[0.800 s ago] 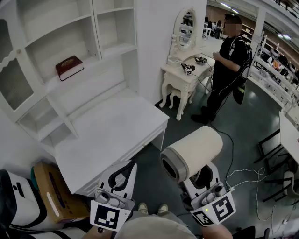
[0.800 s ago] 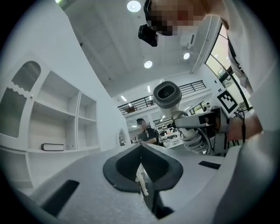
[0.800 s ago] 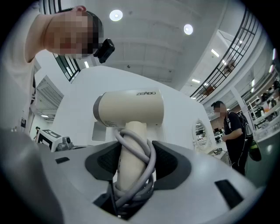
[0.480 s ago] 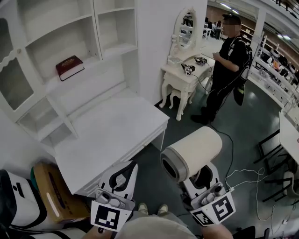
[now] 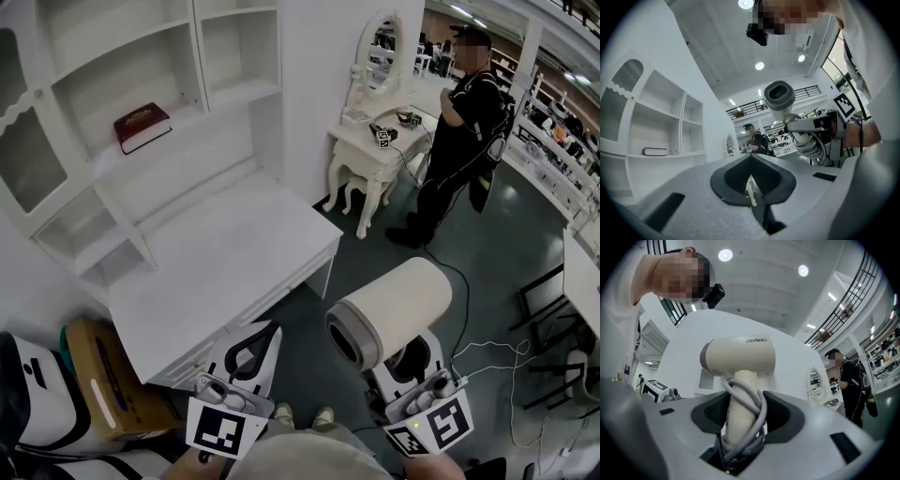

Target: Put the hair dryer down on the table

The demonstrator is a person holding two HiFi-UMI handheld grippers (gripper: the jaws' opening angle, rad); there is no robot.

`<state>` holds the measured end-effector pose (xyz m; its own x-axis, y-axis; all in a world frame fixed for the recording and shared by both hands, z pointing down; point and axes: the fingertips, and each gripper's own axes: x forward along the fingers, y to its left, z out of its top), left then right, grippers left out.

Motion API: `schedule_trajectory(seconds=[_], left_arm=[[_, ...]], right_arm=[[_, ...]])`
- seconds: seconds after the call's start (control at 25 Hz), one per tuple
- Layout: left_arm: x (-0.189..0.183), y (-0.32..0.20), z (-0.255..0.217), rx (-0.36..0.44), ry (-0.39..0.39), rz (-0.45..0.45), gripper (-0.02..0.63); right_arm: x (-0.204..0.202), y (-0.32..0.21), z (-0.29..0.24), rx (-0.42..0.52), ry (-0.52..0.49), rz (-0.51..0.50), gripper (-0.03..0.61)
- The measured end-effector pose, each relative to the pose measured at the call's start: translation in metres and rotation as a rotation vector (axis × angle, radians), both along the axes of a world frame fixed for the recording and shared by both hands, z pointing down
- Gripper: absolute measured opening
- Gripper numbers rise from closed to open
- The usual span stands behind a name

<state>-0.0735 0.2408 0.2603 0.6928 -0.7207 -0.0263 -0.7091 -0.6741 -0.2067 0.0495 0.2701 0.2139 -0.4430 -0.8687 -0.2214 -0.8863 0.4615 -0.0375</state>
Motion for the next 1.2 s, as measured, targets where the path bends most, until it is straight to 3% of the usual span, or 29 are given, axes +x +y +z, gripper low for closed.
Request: schedule_trajectory(seconds=[0.44, 1.2], left_arm=[[0.015, -0.002, 0.005, -0.001, 0.002, -0.011, 0.012], [0.083, 0.024, 0.007, 0.026, -0.052, -0.013, 0.012]], right_arm=[[0.017, -0.001, 0.008, -0.015, -0.001, -0.001, 0.209], [0.082, 0.012, 0.014, -0.021, -0.015, -0.016, 0.209]])
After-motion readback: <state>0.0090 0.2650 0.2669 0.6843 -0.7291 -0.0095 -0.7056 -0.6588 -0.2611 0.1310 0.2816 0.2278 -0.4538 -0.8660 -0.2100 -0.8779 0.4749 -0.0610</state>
